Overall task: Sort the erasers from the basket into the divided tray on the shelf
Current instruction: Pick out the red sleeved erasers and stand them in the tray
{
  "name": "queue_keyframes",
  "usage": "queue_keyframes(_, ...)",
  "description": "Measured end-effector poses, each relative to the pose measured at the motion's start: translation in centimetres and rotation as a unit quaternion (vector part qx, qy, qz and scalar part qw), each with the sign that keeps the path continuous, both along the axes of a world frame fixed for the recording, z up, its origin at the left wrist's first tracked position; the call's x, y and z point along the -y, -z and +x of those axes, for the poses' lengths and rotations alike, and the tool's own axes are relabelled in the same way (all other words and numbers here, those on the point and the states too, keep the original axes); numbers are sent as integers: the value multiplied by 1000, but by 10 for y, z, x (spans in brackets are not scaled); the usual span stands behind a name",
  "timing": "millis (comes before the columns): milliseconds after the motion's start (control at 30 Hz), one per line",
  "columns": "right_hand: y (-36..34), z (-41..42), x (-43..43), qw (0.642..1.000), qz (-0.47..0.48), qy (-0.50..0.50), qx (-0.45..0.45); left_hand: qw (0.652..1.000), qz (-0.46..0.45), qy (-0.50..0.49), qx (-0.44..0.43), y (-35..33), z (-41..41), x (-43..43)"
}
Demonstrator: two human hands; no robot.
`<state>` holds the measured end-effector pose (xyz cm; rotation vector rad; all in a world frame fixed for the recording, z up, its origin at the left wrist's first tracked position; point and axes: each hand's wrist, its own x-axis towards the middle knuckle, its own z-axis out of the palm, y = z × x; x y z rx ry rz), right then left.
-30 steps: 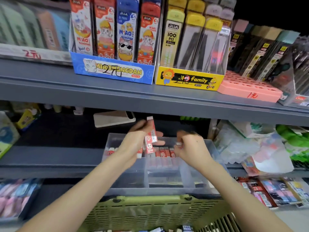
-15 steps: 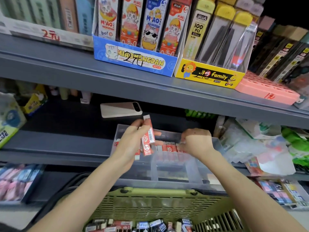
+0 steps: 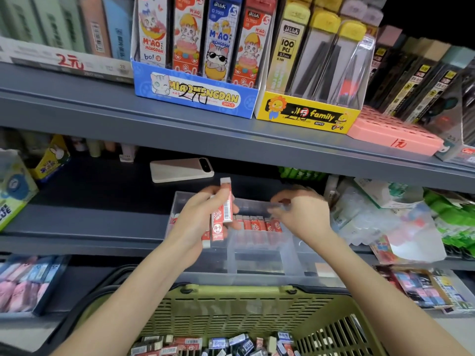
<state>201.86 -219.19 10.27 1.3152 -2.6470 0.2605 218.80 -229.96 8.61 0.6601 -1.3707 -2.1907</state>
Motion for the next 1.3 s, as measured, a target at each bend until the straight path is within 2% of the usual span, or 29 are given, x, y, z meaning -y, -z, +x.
queue_keyframes(33,-7,8,0,989,-88,-30,111,1000,-6,14,-1,-1,2,-1)
queue_keyframes(67,-14,18,1,953,-156,-68,250,1000,-11,28,0,-2,4,-3)
queue_keyframes(100,-23,29,1,903,-186,-108,371,999,-15,43,1,-3,6,-5)
queue_keyframes(133,-29,40,1,859,-191,-141,454,998,-18,61,2,-4,7,-7)
queue_keyframes(200,-32,51,1,808,-172,-173,536,996,-12,87,1,-7,9,-11)
queue_keyframes(267,-34,50,1,789,-172,-168,565,995,-12,97,6,-8,10,-14)
queue_keyframes(367,-36,29,0,749,-285,-100,590,997,-11,68,45,-10,14,-14)
queue_keyframes(400,-37,17,-1,757,-323,-64,564,997,10,46,56,-10,16,-12)
queue_keyframes(433,-35,6,-1,785,-338,-32,518,997,40,23,58,-9,19,-10)
queue_keyframes(500,-24,-10,2,845,-304,3,440,992,116,-15,44,-8,25,-9)
queue_keyframes(600,2,-16,15,929,-172,38,327,969,242,-38,-3,-11,29,-11)
queue_keyframes(667,16,-12,22,984,-30,39,170,954,296,-30,-32,-14,32,-13)
queue_keyframes(700,21,-10,24,996,29,22,84,949,311,-27,-44,-15,33,-13)
queue_keyframes(733,25,-9,26,997,71,2,15,946,320,-27,-54,-16,34,-14)
queue_keyframes(800,28,-11,28,990,125,-16,-60,941,329,-36,-63,-16,36,-15)
queue_keyframes(867,28,-13,30,982,166,-13,-90,937,340,-53,-62,-15,37,-16)
queue_keyframes(967,29,-14,33,978,178,-17,-108,931,351,-78,-67,-13,36,-18)
queue_keyframes(1133,34,-13,24,987,121,-32,-99,929,340,-102,-104,-12,36,-20)
queue_keyframes(1300,28,-22,10,996,74,-40,14,942,301,-101,-106,-7,36,-21)
